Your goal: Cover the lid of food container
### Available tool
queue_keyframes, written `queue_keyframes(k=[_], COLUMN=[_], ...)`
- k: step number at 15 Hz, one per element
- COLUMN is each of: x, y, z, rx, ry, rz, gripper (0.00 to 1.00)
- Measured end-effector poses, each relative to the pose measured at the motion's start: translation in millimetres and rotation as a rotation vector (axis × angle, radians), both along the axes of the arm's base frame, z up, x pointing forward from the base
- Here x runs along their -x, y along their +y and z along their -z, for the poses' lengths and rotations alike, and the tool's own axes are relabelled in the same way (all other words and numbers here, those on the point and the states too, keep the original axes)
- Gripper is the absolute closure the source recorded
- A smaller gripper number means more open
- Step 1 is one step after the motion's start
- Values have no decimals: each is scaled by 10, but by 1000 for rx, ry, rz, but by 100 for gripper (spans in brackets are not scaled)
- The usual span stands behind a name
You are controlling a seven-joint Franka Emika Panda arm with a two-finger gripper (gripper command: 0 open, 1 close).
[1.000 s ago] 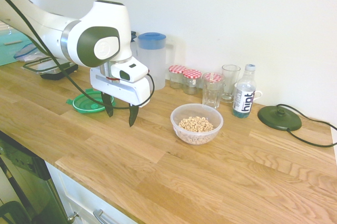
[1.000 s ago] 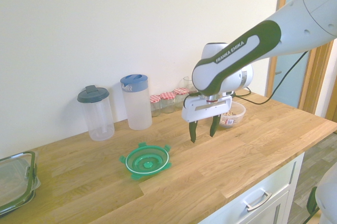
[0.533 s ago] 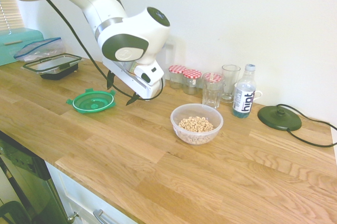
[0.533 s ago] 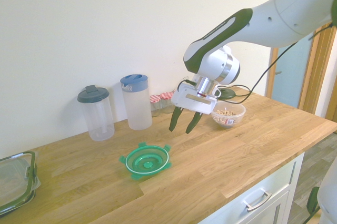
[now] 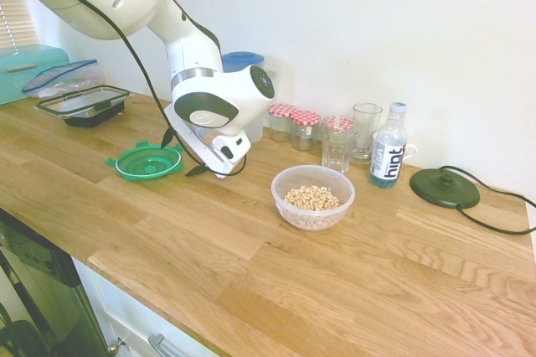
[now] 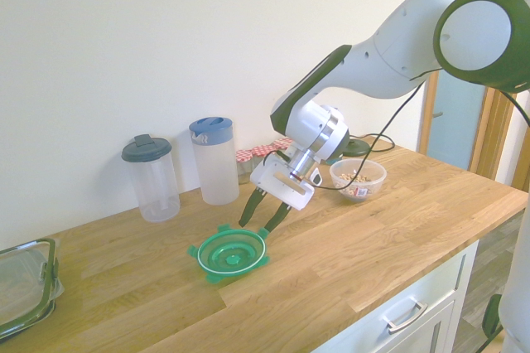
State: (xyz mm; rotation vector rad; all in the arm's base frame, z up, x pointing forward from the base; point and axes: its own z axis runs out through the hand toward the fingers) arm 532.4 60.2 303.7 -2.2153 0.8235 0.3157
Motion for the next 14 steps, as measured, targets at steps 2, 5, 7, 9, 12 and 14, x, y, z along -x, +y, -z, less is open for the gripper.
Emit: queue_keyframes(k=[2, 5, 7, 9, 12, 14], x=[28, 70, 91, 105, 155, 187], y=[105, 191, 208, 207, 182, 157], z=[37, 101, 122, 136, 199, 242], rx=[-33, -82, -96, -104, -106, -110], ry=[9, 14, 21, 25, 41, 50], rz=[7, 25, 31, 35, 38, 43], gripper=[100, 100, 100, 100, 100, 100])
